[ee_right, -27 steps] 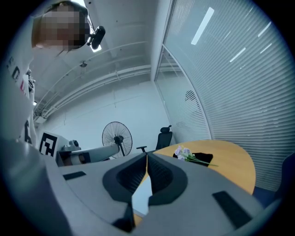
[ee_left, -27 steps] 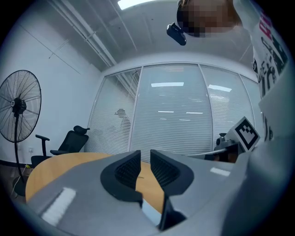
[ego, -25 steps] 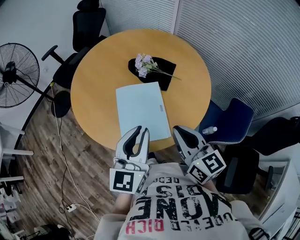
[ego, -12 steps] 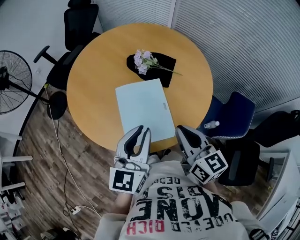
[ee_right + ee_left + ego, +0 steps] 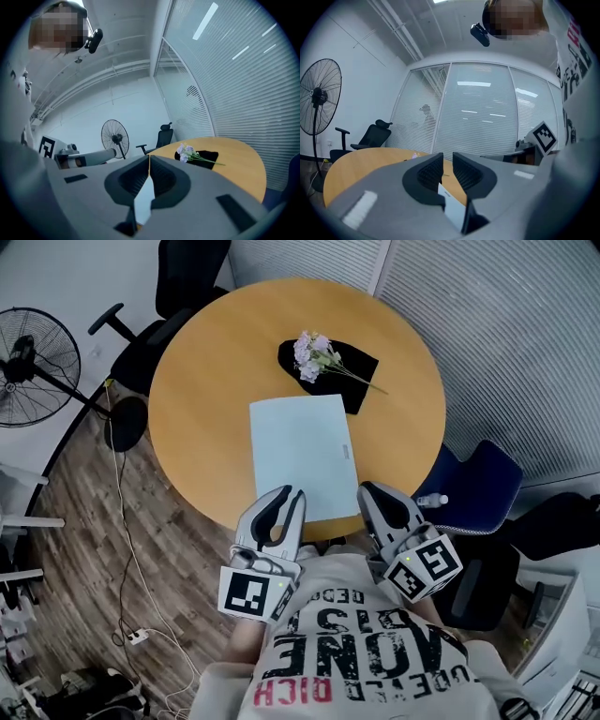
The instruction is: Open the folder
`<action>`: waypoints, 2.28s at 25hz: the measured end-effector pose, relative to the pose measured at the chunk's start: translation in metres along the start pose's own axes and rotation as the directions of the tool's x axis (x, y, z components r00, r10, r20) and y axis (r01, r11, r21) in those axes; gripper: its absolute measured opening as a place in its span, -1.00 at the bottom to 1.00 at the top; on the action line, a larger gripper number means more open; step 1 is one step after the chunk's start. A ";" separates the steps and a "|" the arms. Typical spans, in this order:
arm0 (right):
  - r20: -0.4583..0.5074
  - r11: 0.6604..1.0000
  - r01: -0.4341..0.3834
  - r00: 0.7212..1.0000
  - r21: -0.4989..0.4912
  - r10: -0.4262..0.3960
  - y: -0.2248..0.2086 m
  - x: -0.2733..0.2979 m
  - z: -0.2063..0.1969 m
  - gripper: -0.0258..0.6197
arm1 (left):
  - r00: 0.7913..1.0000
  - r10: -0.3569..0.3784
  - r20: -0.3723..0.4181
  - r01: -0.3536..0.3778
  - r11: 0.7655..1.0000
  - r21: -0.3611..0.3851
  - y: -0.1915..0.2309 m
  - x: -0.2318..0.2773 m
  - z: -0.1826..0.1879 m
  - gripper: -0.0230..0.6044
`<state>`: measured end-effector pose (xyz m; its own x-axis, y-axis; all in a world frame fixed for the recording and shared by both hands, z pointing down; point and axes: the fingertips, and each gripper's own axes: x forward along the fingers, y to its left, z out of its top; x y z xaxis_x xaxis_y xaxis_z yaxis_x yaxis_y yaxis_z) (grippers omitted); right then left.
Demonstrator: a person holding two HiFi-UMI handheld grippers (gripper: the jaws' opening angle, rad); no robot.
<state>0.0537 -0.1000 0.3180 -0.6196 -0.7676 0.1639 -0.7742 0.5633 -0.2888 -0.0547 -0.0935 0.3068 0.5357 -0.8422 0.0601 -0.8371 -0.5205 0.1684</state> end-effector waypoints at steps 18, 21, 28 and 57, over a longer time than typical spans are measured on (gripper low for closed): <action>-0.046 0.997 0.042 0.998 0.060 -0.039 -0.055 -0.005 -0.015 -0.88 | 0.992 0.013 -0.128 -0.011 1.000 0.019 -0.018 0.037 -0.037 -0.73; -0.071 0.996 0.049 0.997 0.075 -0.043 -0.059 -0.005 -0.030 -0.88 | 0.987 0.006 -0.161 -0.004 1.000 0.008 -0.018 0.039 -0.053 -0.73; -0.131 0.992 0.079 0.989 0.097 -0.066 -0.075 -0.006 -0.067 -0.88 | 0.961 -0.026 -0.275 0.032 0.999 0.016 -0.029 0.046 -0.095 -0.73; -0.297 0.970 0.117 0.954 0.212 -0.050 -0.098 0.003 -0.173 -0.88 | 0.861 -0.102 -0.498 0.186 0.975 0.123 -0.056 0.061 -0.195 -0.68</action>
<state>0.1053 -0.1050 0.5097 -0.5903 -0.6696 0.4508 -0.7963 0.3916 -0.4610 0.0464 -0.0877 0.4931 0.6015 -0.6024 0.5247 -0.7298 -0.6815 0.0543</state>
